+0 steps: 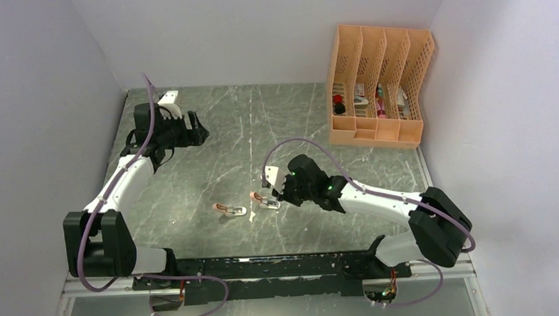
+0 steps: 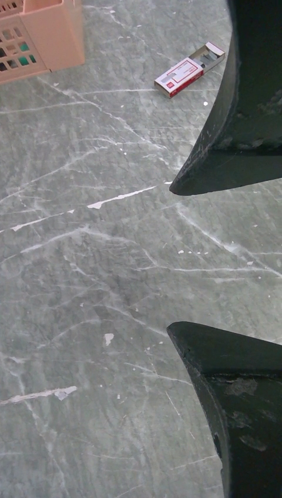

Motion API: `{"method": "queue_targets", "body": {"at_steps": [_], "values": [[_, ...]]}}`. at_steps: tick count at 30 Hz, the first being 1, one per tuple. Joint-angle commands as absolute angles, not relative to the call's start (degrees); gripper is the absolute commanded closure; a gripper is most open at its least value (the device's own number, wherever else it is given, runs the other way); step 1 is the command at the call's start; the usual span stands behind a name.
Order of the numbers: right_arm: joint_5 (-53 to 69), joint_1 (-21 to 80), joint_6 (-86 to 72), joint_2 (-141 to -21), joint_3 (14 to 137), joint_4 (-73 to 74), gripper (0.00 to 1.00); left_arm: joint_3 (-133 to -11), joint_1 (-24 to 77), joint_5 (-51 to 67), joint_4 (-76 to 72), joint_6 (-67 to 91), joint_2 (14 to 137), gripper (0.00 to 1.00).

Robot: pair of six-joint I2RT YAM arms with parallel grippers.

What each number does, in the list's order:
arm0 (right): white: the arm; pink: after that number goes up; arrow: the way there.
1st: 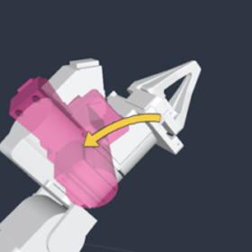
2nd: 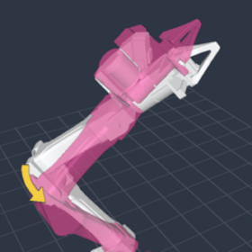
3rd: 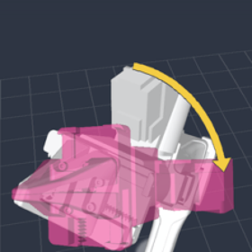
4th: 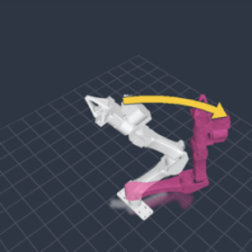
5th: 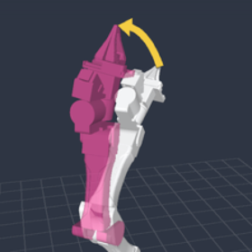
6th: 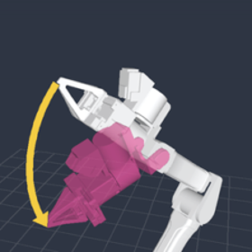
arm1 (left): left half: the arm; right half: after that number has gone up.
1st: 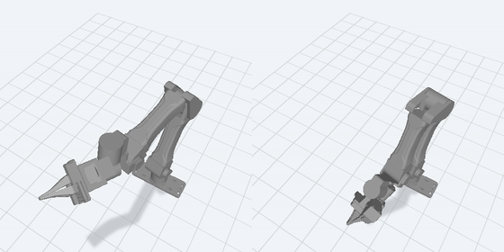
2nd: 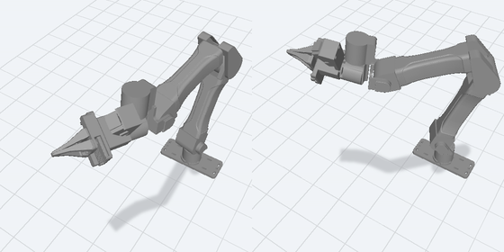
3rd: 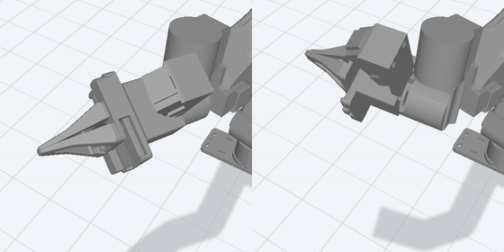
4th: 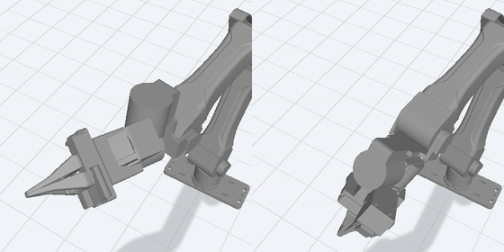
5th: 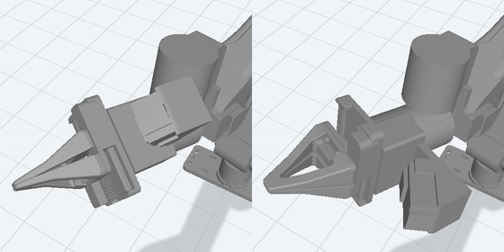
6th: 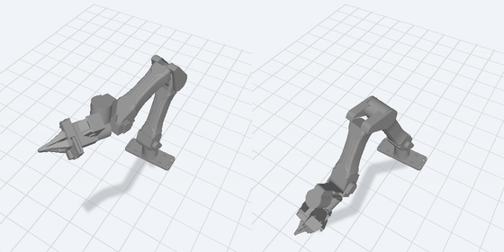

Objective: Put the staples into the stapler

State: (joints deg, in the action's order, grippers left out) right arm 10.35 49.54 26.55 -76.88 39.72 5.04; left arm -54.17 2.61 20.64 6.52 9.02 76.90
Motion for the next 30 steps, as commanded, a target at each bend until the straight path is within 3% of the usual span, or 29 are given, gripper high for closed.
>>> {"method": "queue_targets", "body": {"at_steps": [1, 30], "values": [[14.73, 49.47, 27.87, -77.52, 41.02, 4.44, 0.87, -57.07, 2.15, 19.31, 8.96, 8.02, 78.23, 0.17], [17.97, 49.97, 32.52, -87.58, 43.31, 0.0, 0.86, -58.71, 3.03, 17.62, 11.86, 5.74, 80.48, 0.19]]}}
